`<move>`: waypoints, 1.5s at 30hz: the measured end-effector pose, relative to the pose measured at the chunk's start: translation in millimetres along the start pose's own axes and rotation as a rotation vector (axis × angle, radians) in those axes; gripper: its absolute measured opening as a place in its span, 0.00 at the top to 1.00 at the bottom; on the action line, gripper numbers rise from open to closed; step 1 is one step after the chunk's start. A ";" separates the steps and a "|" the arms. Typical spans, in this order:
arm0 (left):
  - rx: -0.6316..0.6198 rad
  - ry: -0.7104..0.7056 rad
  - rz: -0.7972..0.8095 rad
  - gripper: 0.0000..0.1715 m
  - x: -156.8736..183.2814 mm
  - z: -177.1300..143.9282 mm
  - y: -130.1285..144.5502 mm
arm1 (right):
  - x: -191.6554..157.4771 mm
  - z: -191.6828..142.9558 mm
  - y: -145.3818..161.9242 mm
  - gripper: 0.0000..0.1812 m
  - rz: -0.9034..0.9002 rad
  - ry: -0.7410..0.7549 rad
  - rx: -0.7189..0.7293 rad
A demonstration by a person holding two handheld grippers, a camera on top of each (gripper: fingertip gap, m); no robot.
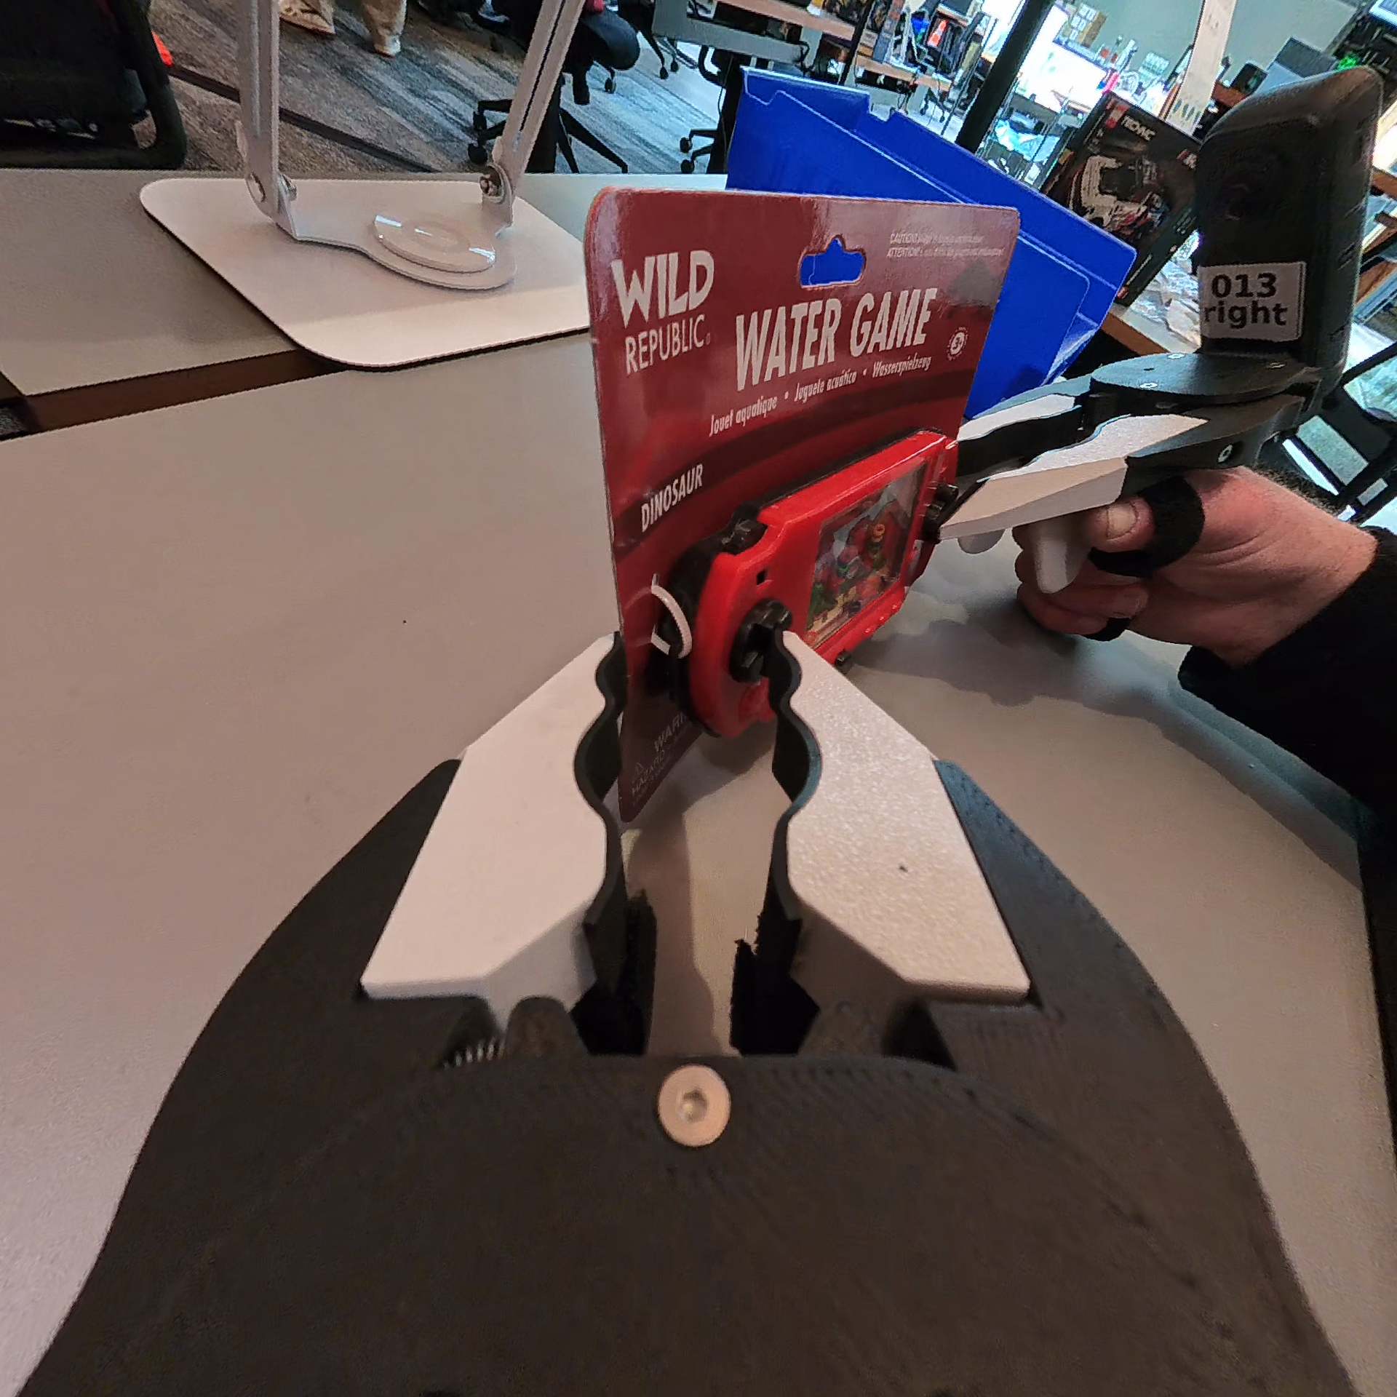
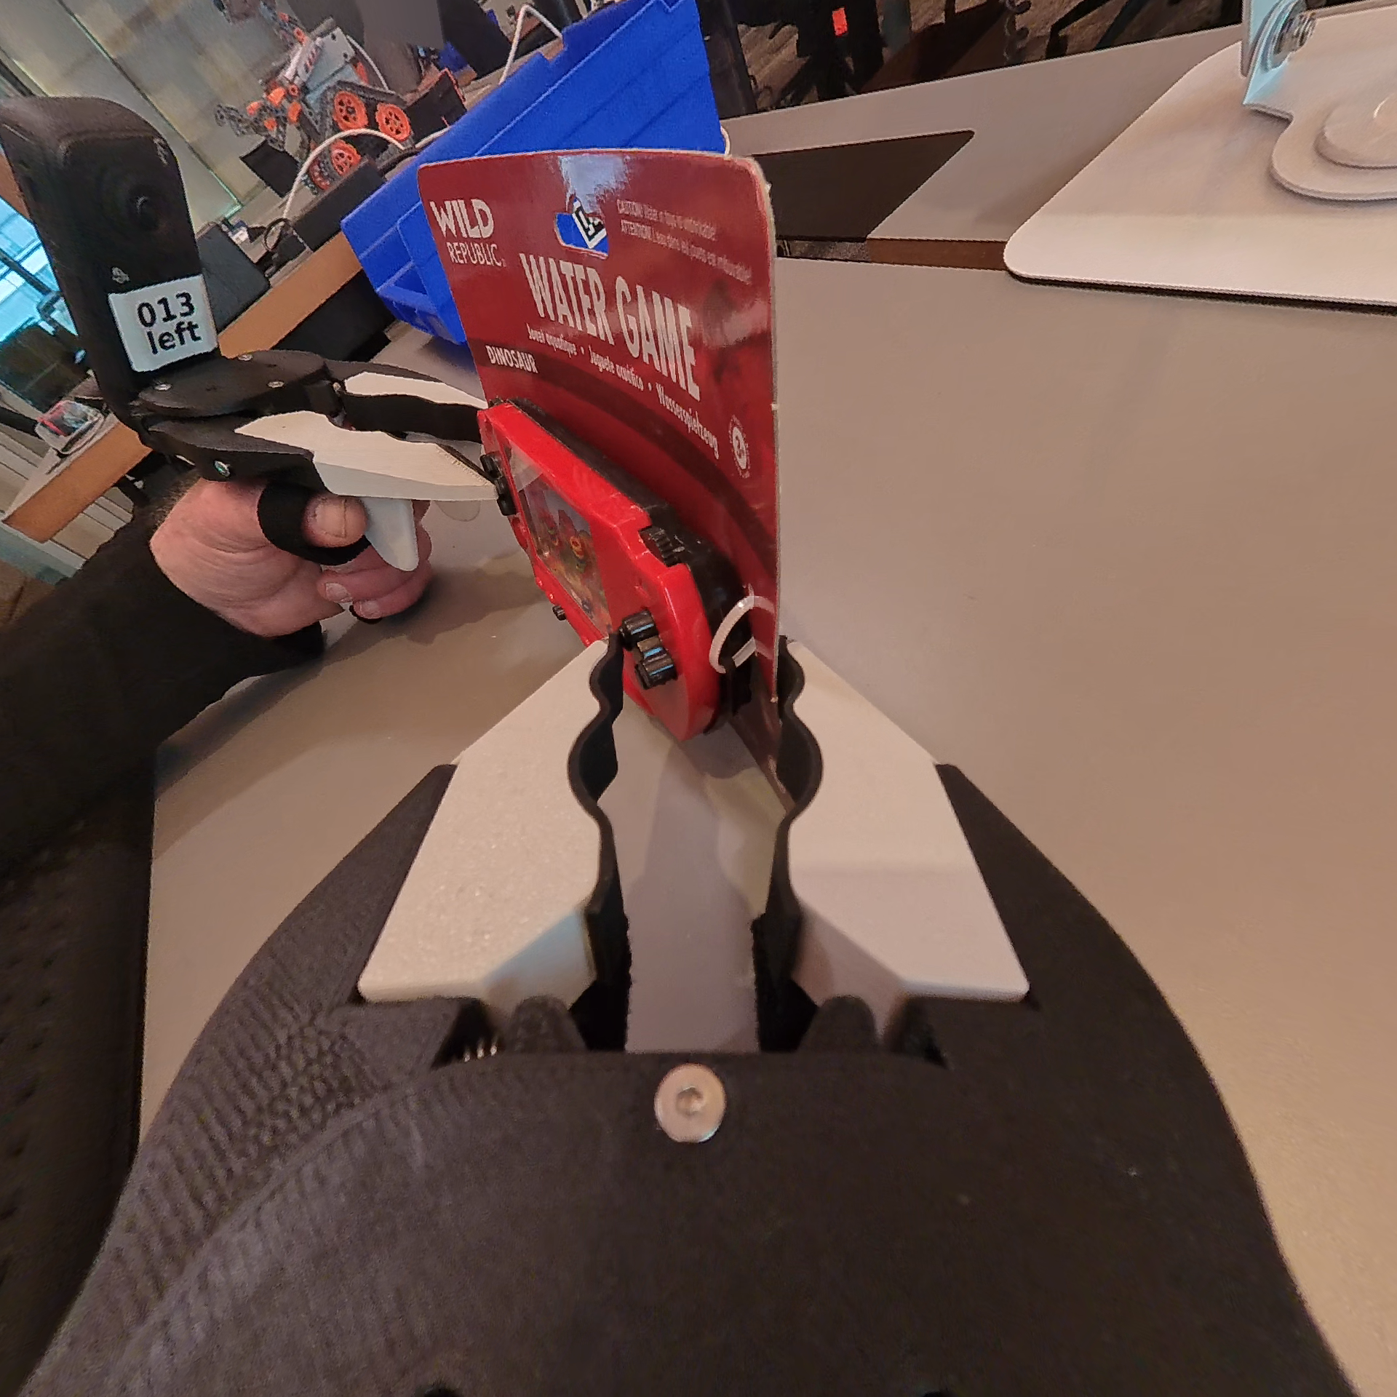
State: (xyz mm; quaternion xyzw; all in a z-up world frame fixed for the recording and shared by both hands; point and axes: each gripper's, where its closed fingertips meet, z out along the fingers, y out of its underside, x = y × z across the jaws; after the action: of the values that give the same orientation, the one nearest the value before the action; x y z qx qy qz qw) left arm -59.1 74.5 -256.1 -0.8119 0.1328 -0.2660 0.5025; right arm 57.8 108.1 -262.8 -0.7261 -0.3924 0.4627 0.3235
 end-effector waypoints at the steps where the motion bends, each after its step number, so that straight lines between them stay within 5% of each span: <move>1: 0.001 0.002 -0.001 0.80 0.0 0.0 0.0 | -0.1 0.1 0.0 0.79 0.000 -0.001 0.000; 26: 0.019 0.005 -0.005 0.86 5.3 2.1 -3.4 | 2.4 -1.9 0.1 0.79 0.002 0.007 0.002; 45: 0.008 0.039 -0.033 0.77 6.2 -3.4 -0.2 | -1.6 -1.4 0.5 0.78 -0.003 -0.011 0.000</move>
State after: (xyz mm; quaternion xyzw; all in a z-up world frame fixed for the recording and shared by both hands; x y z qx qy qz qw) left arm -56.0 69.0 -252.8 -0.8067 0.1281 -0.2905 0.4985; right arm 58.9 106.3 -262.1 -0.7228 -0.3954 0.4663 0.3220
